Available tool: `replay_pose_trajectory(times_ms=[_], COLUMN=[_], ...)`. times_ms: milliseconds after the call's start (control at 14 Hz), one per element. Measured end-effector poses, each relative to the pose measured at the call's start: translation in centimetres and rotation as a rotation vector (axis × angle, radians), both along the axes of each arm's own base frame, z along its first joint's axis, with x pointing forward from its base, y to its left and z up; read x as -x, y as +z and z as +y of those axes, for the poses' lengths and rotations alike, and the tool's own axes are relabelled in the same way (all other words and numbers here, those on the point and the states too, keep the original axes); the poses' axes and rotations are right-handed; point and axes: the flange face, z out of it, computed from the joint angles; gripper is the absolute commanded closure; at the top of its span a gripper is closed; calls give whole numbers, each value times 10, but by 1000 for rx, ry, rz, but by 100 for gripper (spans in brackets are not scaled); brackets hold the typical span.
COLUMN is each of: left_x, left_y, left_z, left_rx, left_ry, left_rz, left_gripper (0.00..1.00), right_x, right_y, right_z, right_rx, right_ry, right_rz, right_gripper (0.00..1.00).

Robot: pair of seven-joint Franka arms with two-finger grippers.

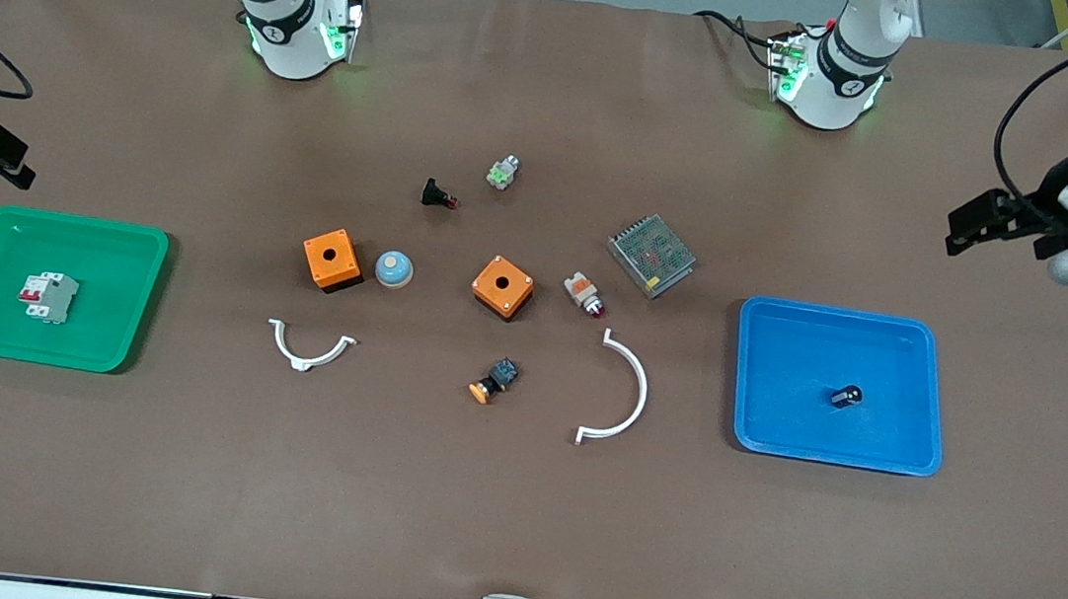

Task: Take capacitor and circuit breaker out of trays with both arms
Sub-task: 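Reach the right gripper to the breaker while the left gripper reaches the capacitor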

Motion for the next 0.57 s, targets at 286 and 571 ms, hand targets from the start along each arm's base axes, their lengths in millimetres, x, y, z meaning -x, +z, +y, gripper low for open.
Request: replay_pose_trajectory(times_ms=[286,571], left_x=[-52,-74], left_y=[-108,-203], left_z=[19,37], left_rx=[14,29], left_ry=[27,59], left_rz=[82,51], left_gripper=[0,0], right_x=[-13,-26], right_y=[-26,-54], right_z=[1,-18], right_rx=[1,6], right_ry=[1,-30], right_rz=[45,83], right_gripper=[0,0])
